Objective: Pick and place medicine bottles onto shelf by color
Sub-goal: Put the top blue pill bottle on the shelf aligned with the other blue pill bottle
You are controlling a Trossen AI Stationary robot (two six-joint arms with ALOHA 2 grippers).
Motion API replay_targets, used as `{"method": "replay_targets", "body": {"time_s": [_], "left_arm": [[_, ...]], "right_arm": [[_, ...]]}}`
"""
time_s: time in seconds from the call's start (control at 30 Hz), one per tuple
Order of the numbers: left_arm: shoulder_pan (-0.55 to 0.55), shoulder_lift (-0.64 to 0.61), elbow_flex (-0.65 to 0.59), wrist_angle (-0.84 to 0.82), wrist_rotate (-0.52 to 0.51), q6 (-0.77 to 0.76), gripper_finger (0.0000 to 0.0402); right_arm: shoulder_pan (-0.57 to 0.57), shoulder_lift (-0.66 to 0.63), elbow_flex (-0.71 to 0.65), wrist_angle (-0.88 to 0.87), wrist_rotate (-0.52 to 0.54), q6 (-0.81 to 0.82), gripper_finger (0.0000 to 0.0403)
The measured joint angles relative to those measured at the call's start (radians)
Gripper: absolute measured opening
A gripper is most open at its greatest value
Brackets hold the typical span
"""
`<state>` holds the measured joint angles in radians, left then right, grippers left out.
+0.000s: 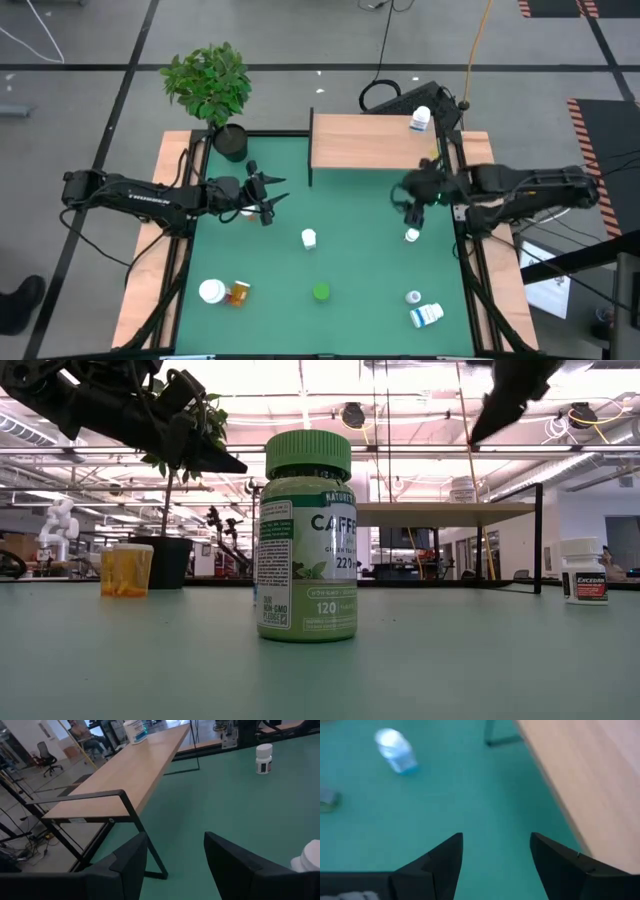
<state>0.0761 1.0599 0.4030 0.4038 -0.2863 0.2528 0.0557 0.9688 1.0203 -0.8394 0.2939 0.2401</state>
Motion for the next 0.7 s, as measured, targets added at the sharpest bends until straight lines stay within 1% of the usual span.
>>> {"method": "replay_targets", "body": {"time_s": [0.07, 0.17, 0.27, 0.33, 0.4, 0.5, 0.6, 0.7], "left_arm": [[0.001, 0.0, 0.0, 0.014, 0.0, 0.005, 0.02], [0.001, 0.0, 0.0, 0.017, 0.001, 0.026, 0.02], [-0.006, 0.0, 0.0, 0.015, 0.011, -0.038, 0.02], [-0.021, 0.0, 0.0, 0.009, 0.04, -0.084, 0.02], [-0.041, 0.0, 0.0, 0.01, 0.06, -0.095, 0.02], [-0.07, 0.0, 0.0, 0.039, 0.061, -0.067, 0.02], [-0.095, 0.0, 0.0, 0.088, 0.061, -0.064, 0.02], [-0.128, 0.003, 0.0, 0.092, 0.061, -0.065, 0.02]], "right_arm": [[0.054, 0.029, 0.0, 0.051, 0.02, -0.021, 0.0224], [0.088, 0.068, 0.0, 0.092, 0.016, -0.025, 0.0224], [0.108, 0.098, 0.0, 0.107, -0.056, -0.025, 0.0224], [0.128, 0.116, 0.0, 0.156, -0.096, -0.043, 0.0224], [0.153, 0.138, 0.0, 0.222, -0.109, -0.071, 0.0224], [0.195, 0.18, 0.001, 0.298, -0.109, -0.102, 0.0224], [0.24, 0.221, 0.001, 0.281, -0.114, -0.071, 0.0224], [0.295, 0.255, 0.001, 0.253, -0.185, -0.004, 0.0224]]}}
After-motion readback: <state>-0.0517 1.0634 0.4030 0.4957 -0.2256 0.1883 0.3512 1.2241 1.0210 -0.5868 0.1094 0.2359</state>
